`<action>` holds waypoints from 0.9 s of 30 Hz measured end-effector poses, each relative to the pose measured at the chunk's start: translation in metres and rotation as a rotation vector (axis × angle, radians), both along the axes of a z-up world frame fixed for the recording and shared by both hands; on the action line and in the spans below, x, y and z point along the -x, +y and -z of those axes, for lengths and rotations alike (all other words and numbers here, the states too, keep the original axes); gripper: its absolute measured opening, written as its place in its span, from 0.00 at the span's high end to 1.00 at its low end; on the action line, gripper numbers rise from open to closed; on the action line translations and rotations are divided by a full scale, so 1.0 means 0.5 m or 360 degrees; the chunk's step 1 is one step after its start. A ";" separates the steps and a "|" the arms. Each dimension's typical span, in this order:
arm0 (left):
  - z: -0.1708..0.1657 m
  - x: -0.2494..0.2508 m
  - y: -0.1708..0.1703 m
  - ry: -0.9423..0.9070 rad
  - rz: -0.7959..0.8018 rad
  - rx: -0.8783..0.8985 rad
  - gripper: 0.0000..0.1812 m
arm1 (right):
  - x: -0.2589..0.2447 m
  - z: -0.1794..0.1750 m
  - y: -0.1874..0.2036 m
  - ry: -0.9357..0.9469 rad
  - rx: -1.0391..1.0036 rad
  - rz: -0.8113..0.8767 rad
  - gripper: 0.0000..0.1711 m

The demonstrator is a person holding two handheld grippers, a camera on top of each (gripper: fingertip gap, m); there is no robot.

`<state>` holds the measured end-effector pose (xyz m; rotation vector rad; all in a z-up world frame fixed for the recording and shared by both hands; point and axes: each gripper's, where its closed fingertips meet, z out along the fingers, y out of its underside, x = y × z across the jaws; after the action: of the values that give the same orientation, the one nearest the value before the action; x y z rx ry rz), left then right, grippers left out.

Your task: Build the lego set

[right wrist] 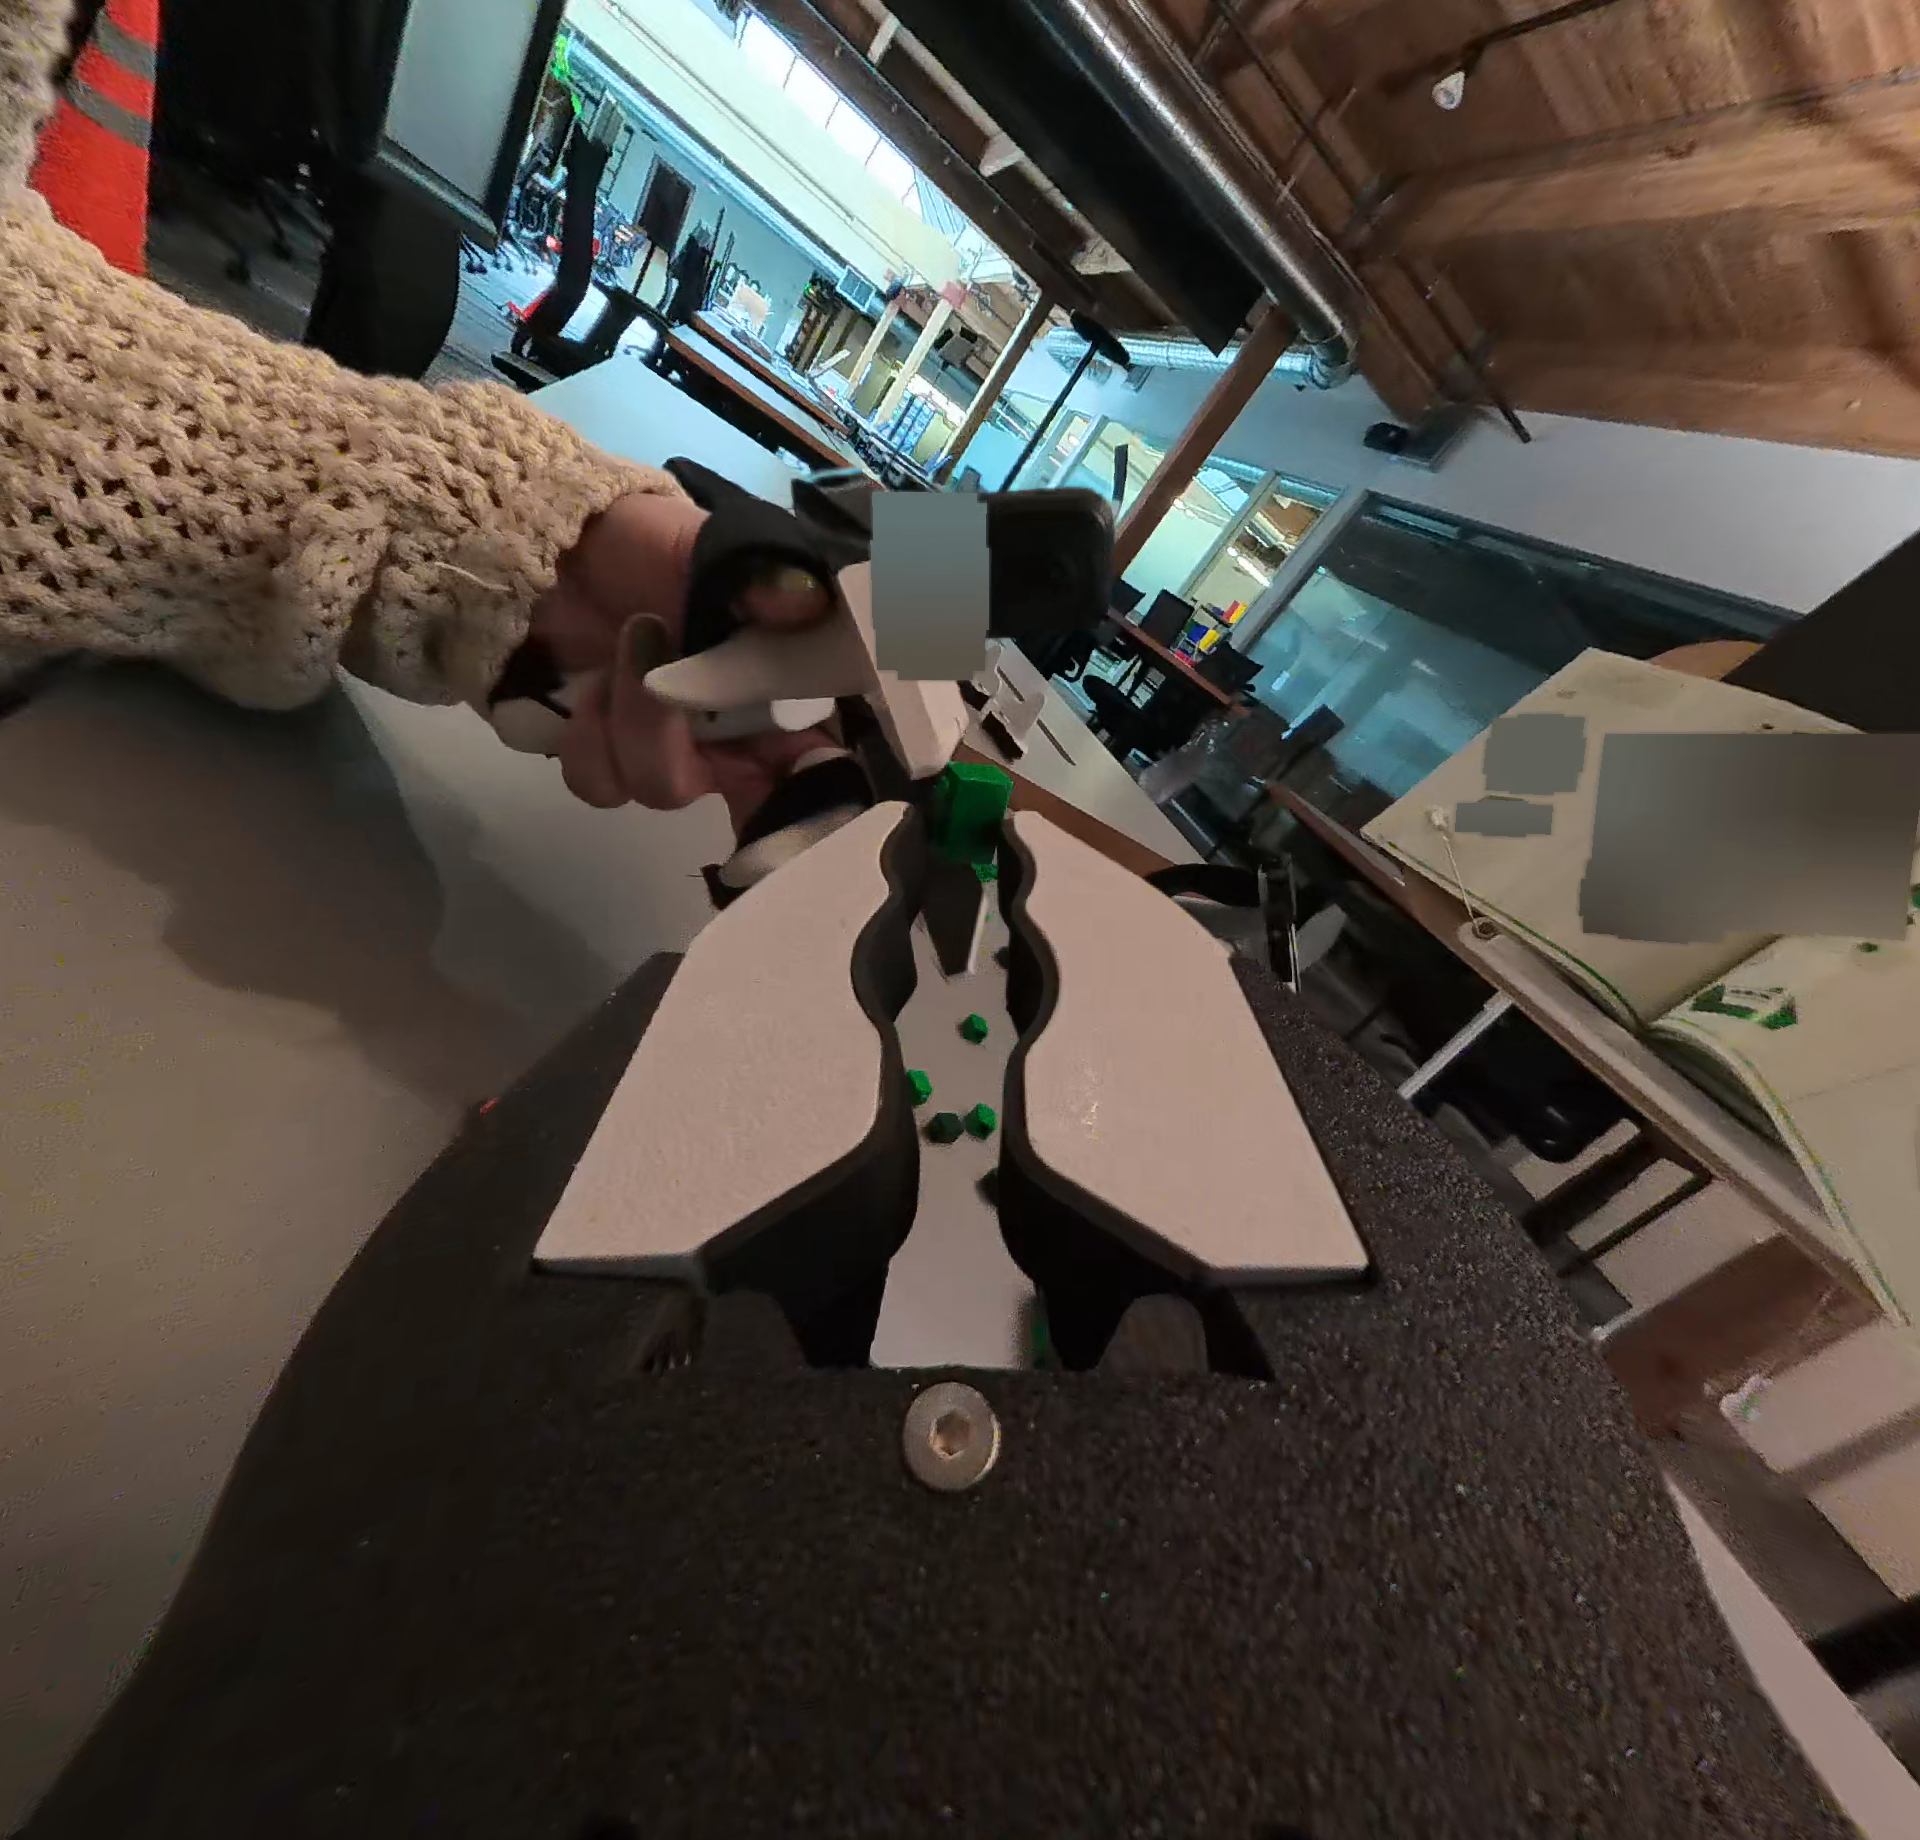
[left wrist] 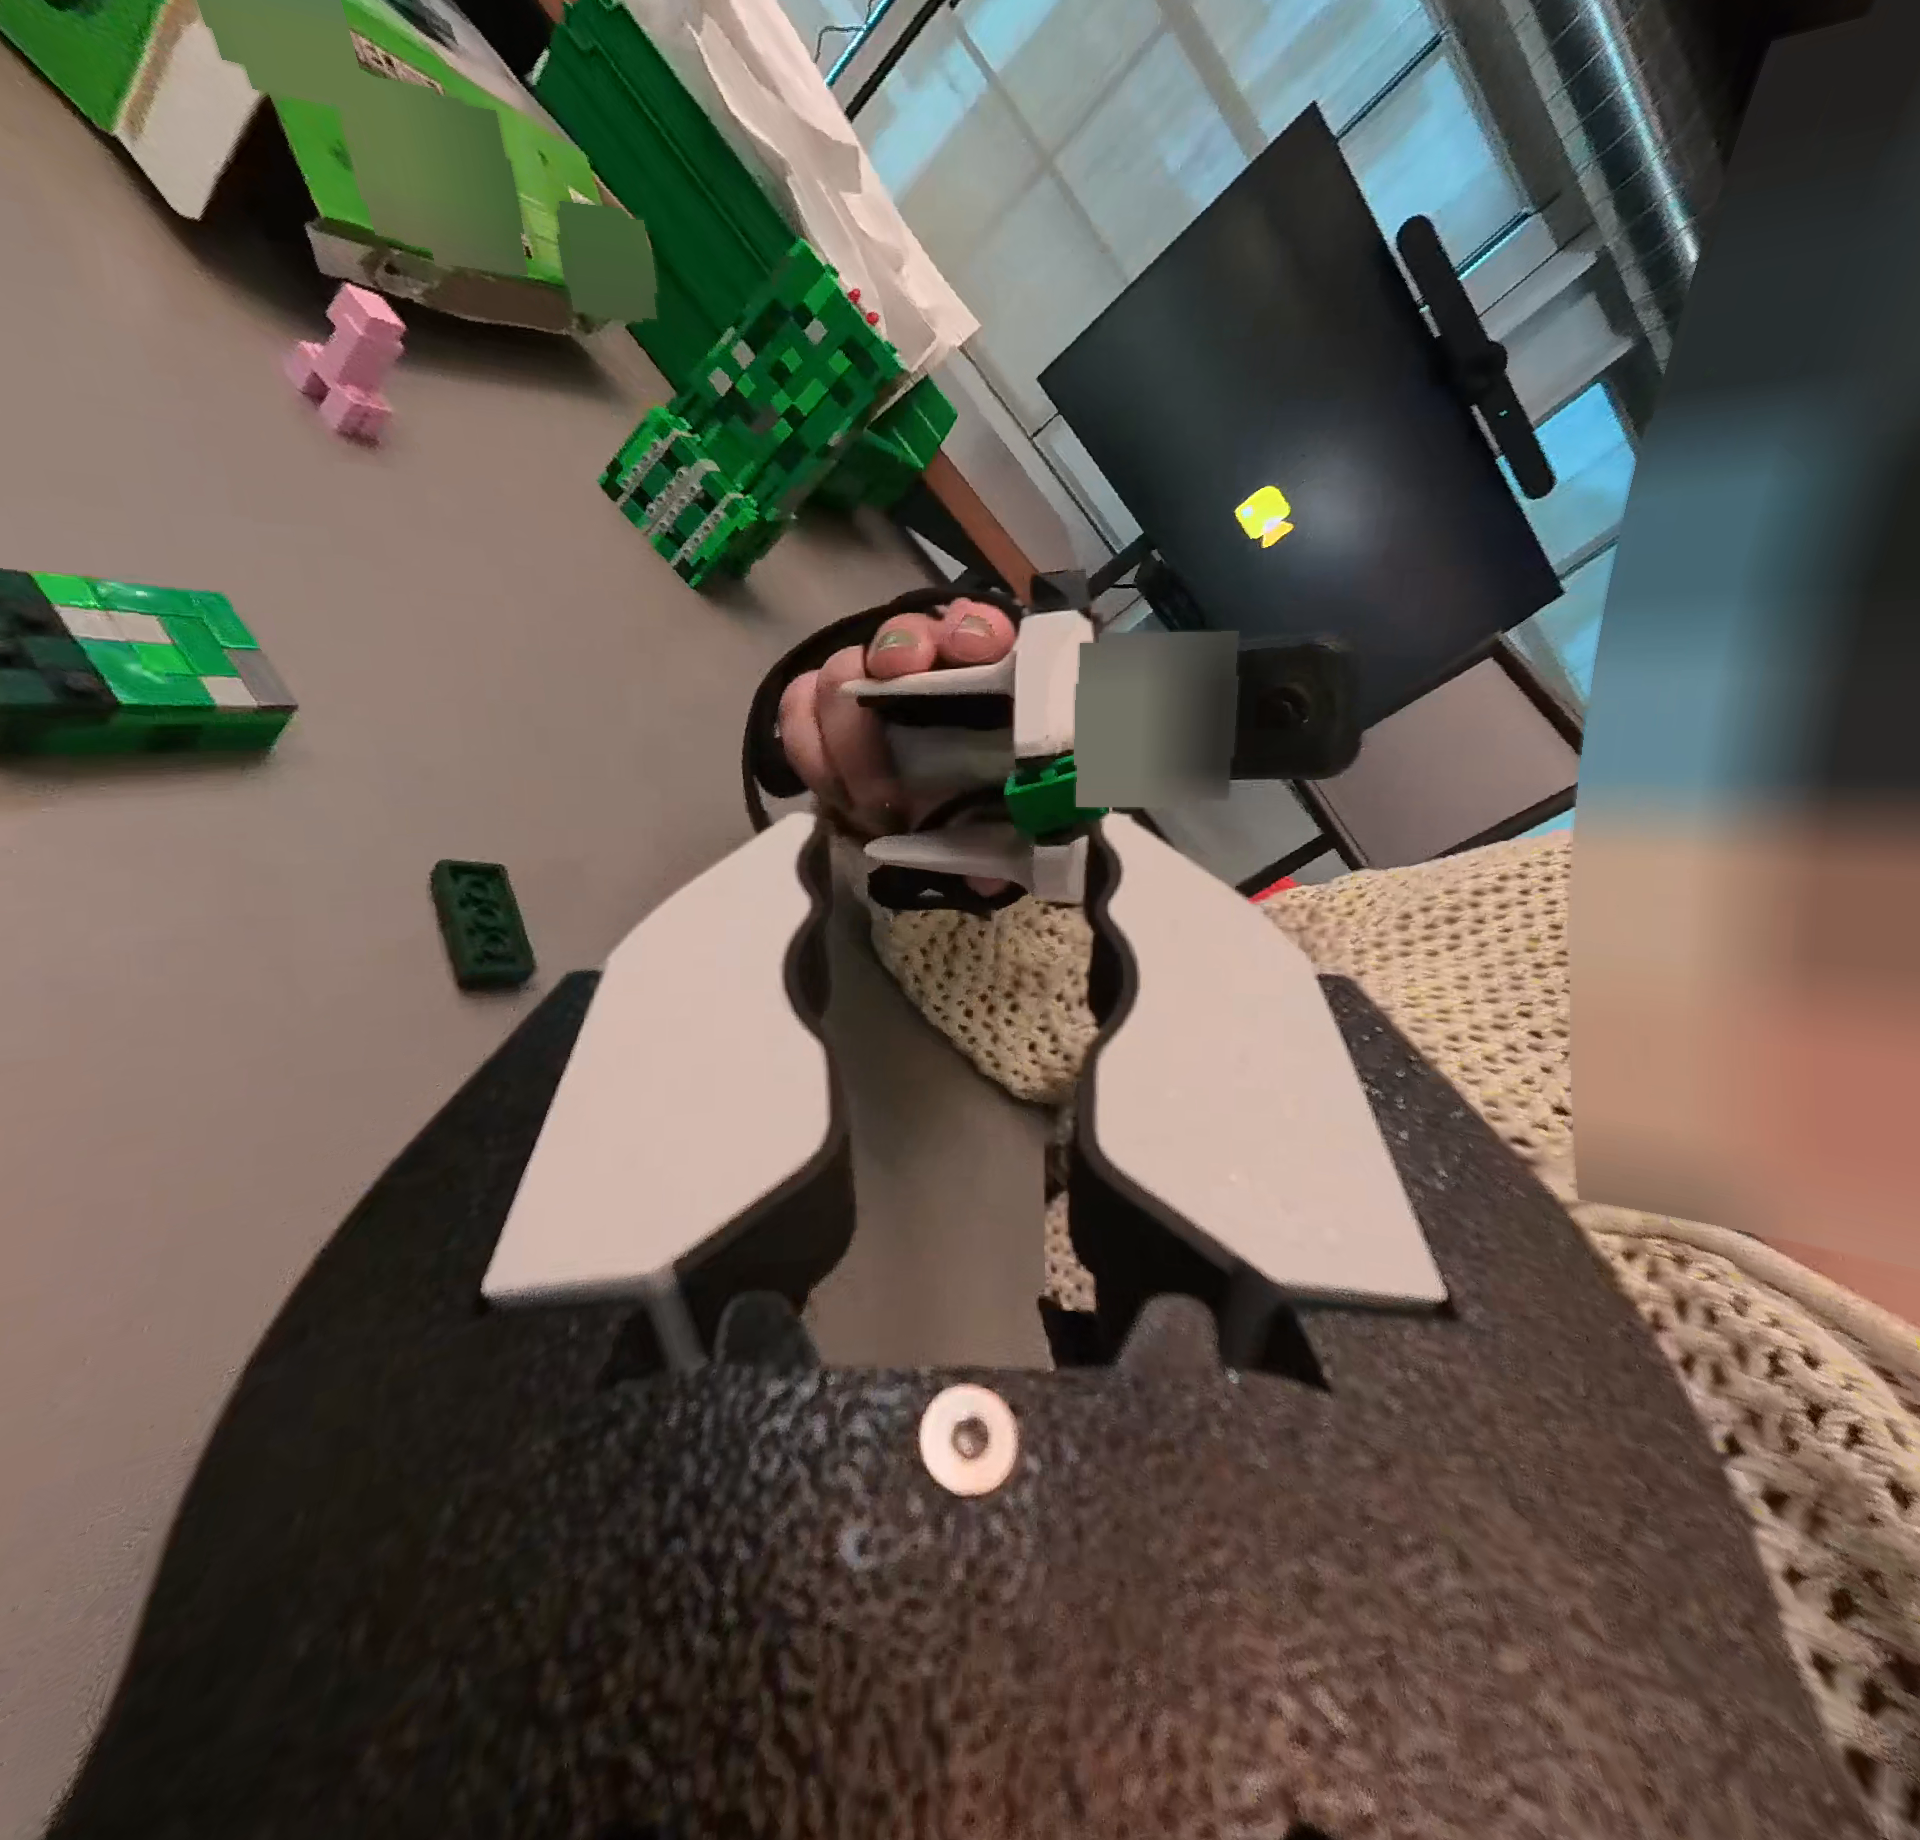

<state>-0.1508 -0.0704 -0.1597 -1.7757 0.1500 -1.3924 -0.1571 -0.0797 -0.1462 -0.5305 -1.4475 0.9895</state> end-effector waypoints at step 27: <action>0.003 0.007 -0.039 -0.0161 0.0220 0.0049 0.74 | 0.023 0.018 -0.037 0.0049 -0.0300 0.0106 0.92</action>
<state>-0.1545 -0.0897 -0.1612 -1.7431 0.2010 -1.5879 -0.1684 -0.0982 -0.1552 -0.4213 -1.4689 0.7962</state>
